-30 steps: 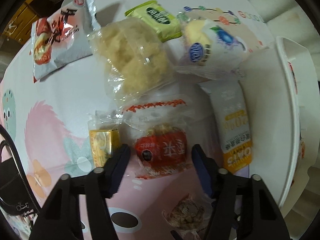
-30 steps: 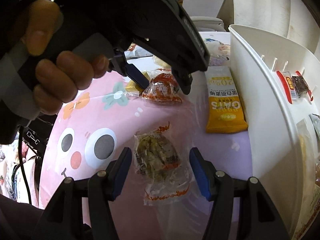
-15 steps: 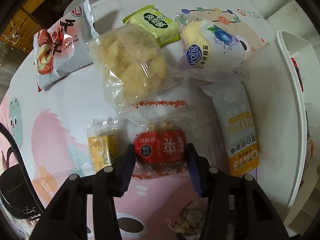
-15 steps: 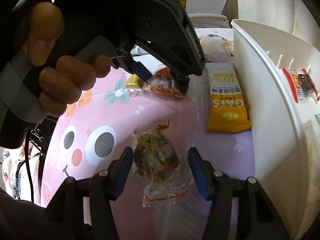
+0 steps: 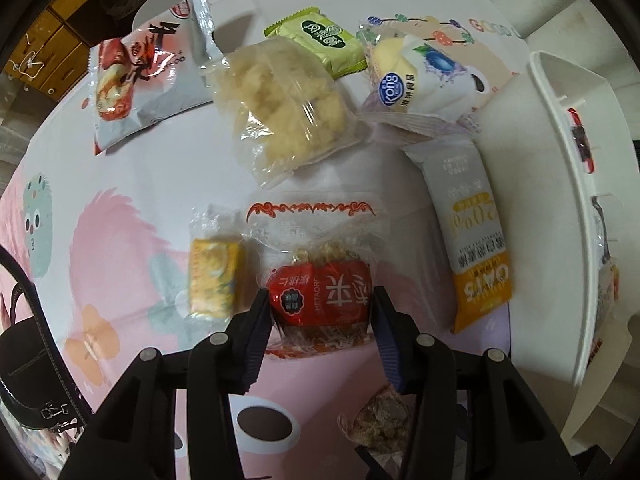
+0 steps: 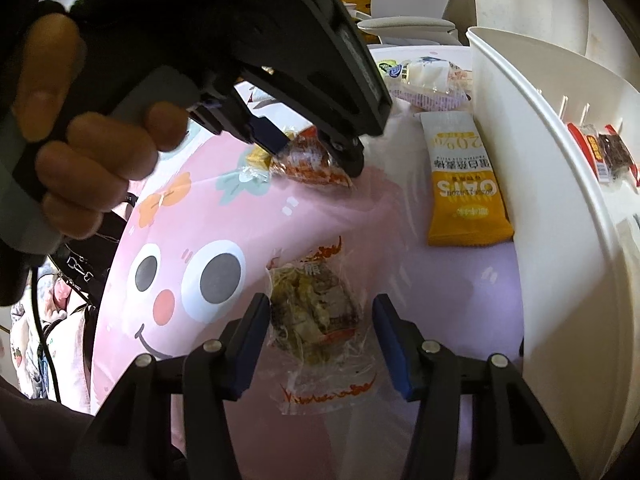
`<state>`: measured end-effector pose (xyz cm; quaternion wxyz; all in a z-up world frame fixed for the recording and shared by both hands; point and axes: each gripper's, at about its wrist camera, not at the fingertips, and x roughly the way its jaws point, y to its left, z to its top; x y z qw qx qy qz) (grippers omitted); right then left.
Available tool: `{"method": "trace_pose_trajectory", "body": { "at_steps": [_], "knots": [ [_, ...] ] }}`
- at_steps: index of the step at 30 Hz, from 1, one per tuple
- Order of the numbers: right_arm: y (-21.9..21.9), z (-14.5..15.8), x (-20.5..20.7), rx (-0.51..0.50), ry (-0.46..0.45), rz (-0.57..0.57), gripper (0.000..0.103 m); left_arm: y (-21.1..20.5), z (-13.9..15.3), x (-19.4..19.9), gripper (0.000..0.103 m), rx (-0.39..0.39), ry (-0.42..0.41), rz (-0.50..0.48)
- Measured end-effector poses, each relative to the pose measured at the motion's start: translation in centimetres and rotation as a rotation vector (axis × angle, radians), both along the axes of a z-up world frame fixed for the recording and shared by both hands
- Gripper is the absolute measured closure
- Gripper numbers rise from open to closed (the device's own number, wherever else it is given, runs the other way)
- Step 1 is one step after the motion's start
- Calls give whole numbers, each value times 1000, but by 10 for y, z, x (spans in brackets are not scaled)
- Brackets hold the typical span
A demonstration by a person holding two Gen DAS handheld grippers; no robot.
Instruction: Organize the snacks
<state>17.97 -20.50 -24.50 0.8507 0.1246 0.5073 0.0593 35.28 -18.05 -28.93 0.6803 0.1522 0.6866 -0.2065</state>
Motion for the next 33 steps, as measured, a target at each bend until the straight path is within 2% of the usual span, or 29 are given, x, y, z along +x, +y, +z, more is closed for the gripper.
{"method": "trace_pose_trajectory", "body": {
  "at_steps": [3,4,5,6,7,8,12,17,19,21,22,23,25,33],
  "knots": [
    [3,1,-4,5,18,-14,50,2,12,-8,57,-10,-3,-7],
    [4,3,-7,8,13,-19,55,4,15,-10,57,-13,-4,-9],
    [6,6,-9,21,-8,-21,67,7,18,-13,57,-14,-3,-10],
    [7,10,-11,22,-14,-31,72,9,21,-16,56,-18,-2,-11],
    [8,12,-12,18,-9,-37,83,11,24,-21,56,-21,-1,-13],
    [9,13,-14,16,-5,-48,86,15,26,-24,56,-23,-1,-14],
    [14,17,-20,-2,0,-65,95,33,40,-36,56,-45,-13,-19],
    [20,16,-32,8,25,-112,95,64,53,-50,56,-65,-29,-25],
    [21,14,-35,26,30,-139,94,81,61,-60,56,-71,-31,-20],
    [24,13,-37,12,34,-153,86,100,66,-66,56,-78,-34,-16],
    [24,14,-38,0,32,-156,75,107,66,-69,56,-79,-35,-14],
    [25,15,-39,-10,29,-161,63,114,80,-79,56,-80,-35,-12],
    [26,16,-39,-25,20,-180,50,126,82,-84,56,-82,-34,-4],
    [19,10,-23,-21,39,-276,37,178,92,-98,56,-86,-31,29]
  ]
}}
